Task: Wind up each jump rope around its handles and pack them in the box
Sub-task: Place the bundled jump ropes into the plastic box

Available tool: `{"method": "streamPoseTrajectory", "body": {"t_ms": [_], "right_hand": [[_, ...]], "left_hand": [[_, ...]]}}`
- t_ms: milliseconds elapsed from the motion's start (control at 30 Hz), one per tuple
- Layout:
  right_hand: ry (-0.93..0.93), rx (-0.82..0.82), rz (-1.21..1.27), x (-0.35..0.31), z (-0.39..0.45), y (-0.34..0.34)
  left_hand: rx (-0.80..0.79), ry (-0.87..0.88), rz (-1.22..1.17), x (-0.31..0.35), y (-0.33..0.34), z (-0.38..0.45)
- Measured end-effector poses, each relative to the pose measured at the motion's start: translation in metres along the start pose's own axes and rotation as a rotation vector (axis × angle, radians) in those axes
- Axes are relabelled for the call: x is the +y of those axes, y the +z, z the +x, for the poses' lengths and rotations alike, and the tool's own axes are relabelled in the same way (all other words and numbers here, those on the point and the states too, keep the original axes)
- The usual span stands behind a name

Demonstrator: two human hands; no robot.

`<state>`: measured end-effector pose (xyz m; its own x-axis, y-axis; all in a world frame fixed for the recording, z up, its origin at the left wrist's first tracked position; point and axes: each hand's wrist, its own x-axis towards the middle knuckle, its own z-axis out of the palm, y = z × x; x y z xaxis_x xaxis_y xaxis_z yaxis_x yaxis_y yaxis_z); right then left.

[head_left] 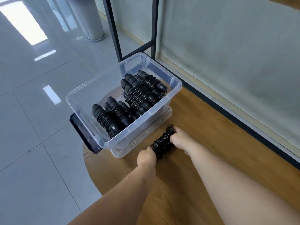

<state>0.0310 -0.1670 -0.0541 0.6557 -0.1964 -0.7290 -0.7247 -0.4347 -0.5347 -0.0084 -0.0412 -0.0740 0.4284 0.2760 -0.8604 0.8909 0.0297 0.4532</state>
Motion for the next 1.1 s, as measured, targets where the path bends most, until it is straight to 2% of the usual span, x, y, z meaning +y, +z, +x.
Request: {"method": "streamPoseTrajectory", "body": {"t_ms": [133,233,300,500,700,933,1100], "right_hand": [[-0.013,-0.010,-0.011,0.005,0.006,0.007],[-0.004,-0.013,0.014,0.008,0.003,0.007],[-0.005,-0.010,0.047,0.010,-0.001,0.004],[0.039,0.030,0.216,0.024,-0.032,-0.020],[0.000,0.090,0.400,0.041,-0.084,-0.049],[-0.200,0.138,0.508,-0.015,-0.144,-0.061],[-0.310,0.133,0.532,-0.074,-0.161,-0.043]], "left_hand": [[0.025,-0.065,-0.070,-0.001,-0.004,0.004],[0.050,0.002,-0.095,-0.002,-0.005,0.001],[-0.003,-0.010,-0.146,-0.004,-0.002,0.006],[-0.062,0.141,0.174,0.014,-0.003,-0.038],[-0.149,0.389,0.420,0.033,-0.013,-0.102],[-0.128,0.846,0.451,0.093,-0.058,-0.161],[-0.084,0.904,0.491,0.154,-0.102,-0.157]]}}
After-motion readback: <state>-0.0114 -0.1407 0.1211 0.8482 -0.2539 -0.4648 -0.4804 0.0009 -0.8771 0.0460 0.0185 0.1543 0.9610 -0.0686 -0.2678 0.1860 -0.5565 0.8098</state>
